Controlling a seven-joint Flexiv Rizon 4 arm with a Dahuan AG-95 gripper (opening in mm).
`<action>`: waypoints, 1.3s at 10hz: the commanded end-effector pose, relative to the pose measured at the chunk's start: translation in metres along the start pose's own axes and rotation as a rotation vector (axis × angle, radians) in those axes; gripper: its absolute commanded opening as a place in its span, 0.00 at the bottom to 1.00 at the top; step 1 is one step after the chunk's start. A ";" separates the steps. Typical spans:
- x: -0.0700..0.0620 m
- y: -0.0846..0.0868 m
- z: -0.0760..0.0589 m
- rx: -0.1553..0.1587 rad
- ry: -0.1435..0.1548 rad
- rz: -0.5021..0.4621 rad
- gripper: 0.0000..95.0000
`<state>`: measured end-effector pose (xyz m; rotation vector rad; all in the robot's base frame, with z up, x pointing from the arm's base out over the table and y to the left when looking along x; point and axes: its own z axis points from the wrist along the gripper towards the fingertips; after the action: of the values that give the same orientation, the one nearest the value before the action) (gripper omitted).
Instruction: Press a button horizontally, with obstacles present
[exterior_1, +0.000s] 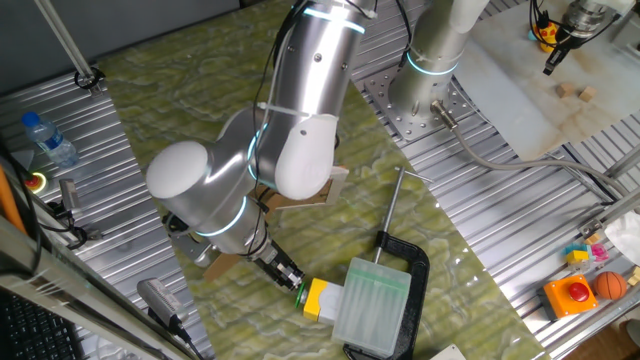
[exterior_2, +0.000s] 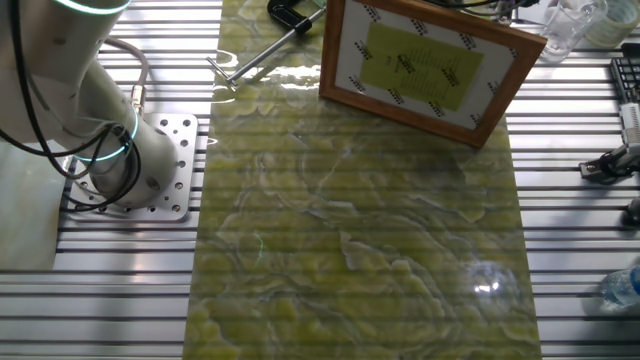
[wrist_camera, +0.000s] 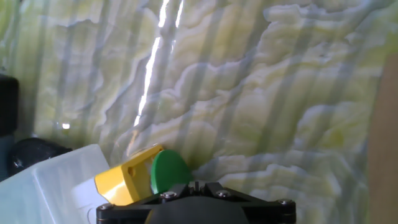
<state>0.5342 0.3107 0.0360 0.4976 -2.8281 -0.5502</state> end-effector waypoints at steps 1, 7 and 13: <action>0.000 0.001 -0.001 -0.003 0.003 -0.001 0.00; 0.000 0.001 -0.001 0.011 0.002 0.007 0.00; 0.000 0.000 -0.001 0.094 -0.061 -0.020 0.00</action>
<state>0.5333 0.3113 0.0375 0.5332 -2.9155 -0.4502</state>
